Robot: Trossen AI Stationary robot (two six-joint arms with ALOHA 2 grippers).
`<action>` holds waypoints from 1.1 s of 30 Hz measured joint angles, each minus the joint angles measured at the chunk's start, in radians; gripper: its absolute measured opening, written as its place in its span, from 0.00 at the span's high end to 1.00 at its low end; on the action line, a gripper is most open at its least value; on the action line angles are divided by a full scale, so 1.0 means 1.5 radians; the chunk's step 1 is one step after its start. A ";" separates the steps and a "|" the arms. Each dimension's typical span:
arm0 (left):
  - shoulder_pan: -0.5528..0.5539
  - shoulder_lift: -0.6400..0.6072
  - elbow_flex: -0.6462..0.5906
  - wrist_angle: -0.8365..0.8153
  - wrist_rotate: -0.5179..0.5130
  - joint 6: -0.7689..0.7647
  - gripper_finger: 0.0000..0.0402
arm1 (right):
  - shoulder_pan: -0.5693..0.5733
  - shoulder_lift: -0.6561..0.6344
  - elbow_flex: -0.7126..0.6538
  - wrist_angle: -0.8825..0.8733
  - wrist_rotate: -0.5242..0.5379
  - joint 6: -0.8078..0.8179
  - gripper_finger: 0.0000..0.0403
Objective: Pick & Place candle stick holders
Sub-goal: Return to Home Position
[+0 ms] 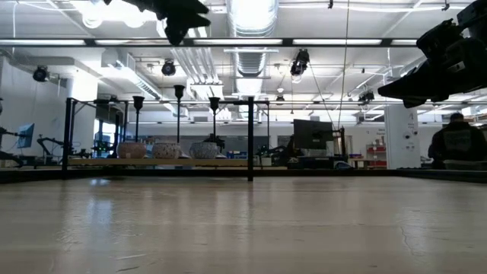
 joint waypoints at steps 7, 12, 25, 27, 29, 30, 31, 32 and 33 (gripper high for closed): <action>-0.017 -0.128 -0.174 0.224 0.004 -0.053 0.64 | 0.000 0.000 0.000 0.000 0.000 0.000 0.98; -0.018 -0.183 -0.247 0.261 0.009 -0.023 0.64 | 0.000 0.000 0.000 0.000 0.000 0.000 0.98; -0.022 -0.392 -0.477 0.444 0.045 0.013 0.64 | 0.000 0.000 0.000 0.000 0.000 0.000 0.98; -0.022 -0.439 -0.520 0.478 0.047 -0.014 0.64 | 0.000 0.000 0.000 0.000 0.000 0.000 0.98; -0.022 -0.485 -0.556 0.502 0.044 -0.027 0.64 | 0.000 0.000 0.000 0.000 0.000 0.000 0.98; -0.022 -0.507 -0.571 0.505 0.043 -0.029 0.64 | 0.000 0.000 0.000 0.000 0.000 0.000 0.98; -0.022 -0.527 -0.584 0.506 0.042 -0.031 0.64 | 0.000 0.000 0.000 0.000 0.000 0.000 0.98; -0.022 -0.546 -0.598 0.506 0.042 -0.035 0.64 | 0.000 0.001 0.000 0.000 0.000 0.000 0.98; -0.022 -0.563 -0.609 0.505 0.043 -0.039 0.64 | 0.000 0.000 0.000 0.000 0.000 0.000 0.98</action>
